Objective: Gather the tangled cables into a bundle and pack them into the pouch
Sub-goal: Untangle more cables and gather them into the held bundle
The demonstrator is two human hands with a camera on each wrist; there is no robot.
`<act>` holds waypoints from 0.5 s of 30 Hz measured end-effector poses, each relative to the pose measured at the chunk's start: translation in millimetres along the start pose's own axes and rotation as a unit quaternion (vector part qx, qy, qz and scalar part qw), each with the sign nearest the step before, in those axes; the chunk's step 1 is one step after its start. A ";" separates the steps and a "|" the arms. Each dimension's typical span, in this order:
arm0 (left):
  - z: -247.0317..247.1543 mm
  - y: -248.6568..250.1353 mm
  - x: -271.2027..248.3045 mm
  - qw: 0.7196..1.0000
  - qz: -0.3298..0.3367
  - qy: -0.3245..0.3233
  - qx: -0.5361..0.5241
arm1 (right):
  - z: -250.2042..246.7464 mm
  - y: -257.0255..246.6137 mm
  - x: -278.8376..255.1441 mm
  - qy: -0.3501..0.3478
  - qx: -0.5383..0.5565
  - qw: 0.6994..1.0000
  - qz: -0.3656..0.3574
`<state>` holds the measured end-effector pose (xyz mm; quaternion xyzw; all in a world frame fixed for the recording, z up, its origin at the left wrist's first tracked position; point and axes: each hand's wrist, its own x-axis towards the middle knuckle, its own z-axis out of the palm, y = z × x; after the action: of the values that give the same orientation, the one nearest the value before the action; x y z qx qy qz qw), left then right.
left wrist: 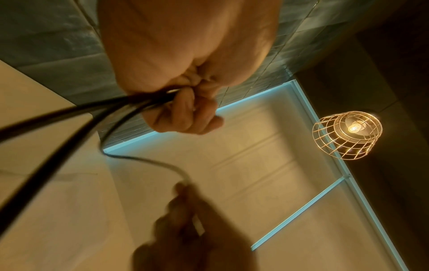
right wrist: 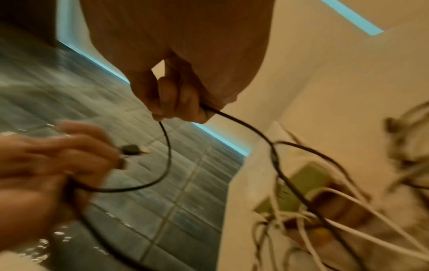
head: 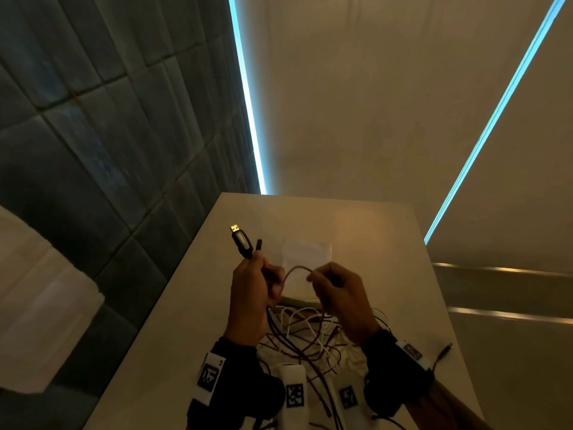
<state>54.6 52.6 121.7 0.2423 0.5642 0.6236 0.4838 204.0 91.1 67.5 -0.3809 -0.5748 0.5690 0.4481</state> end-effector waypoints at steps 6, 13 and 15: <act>6.2 0.8 -2.6 0.994 -0.038 -0.053 -0.090 | 13.5 -40.5 -1.9 -0.093 0.045 0.992 -0.078; 3.9 5.1 -2.4 0.964 0.005 -0.146 -0.223 | 8.1 8.4 -18.5 -0.143 0.048 0.988 0.036; 1.5 4.5 -1.9 0.965 0.023 -0.148 -0.215 | 3.0 26.2 -23.7 -0.136 0.023 0.989 0.049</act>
<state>55.1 52.2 126.8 0.2350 0.3334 0.6982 0.5883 206.5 69.3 39.6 -0.3170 -0.5974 0.6504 0.3457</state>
